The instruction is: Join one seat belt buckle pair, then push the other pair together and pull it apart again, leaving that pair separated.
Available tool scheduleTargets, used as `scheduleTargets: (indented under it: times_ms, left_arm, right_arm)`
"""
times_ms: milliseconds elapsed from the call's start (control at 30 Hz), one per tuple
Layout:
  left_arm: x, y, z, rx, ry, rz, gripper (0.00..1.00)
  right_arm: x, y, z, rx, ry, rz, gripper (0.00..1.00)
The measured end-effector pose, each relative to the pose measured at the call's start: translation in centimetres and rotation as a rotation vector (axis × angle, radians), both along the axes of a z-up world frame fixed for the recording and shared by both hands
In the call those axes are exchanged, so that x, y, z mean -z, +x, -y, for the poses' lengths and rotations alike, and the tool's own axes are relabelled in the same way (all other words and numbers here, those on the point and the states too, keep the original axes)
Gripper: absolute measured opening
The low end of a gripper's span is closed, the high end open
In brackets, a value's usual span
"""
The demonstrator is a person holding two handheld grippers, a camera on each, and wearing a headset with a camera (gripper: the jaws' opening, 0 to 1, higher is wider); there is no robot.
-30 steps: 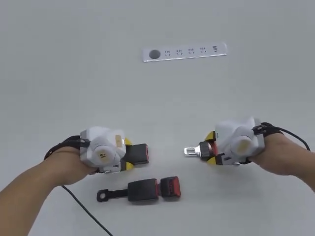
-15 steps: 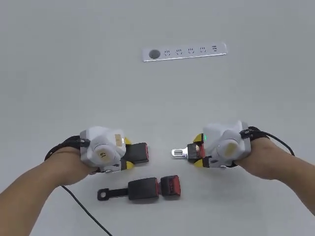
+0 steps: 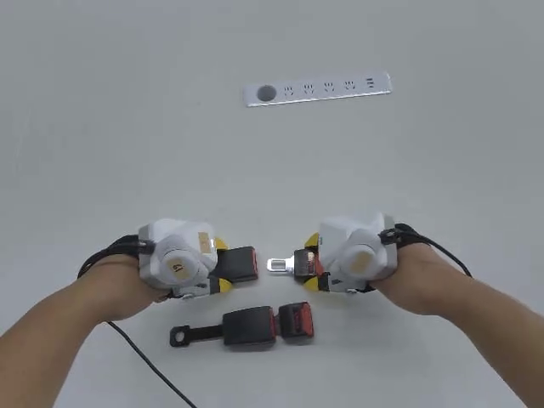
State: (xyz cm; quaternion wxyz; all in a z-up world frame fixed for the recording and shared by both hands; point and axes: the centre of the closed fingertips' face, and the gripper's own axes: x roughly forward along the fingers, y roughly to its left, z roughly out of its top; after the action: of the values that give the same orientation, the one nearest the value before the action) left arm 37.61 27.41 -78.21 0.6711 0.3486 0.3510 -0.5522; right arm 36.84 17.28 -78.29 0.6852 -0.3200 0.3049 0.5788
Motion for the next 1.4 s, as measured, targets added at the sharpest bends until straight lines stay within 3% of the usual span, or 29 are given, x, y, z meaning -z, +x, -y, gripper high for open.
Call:
scheduleTargets:
  times_ms: [333,933,1400]
  left_arm:
    - [0.0,0.0,0.0,0.004,-0.002,0.0,0.33]
    - [-0.1,0.0,0.1,0.036,-0.002,0.003,0.33]
    - [-0.1,0.0,0.1,0.033,-0.02,0.004,0.32]
  right_arm:
    - [-0.3,0.1,-1.6,-0.019,0.036,0.003,0.31]
    - [-0.3,0.5,-2.6,-0.112,0.003,0.029,0.3]
    - [0.0,0.8,-3.3,-0.102,0.016,0.005,0.28]
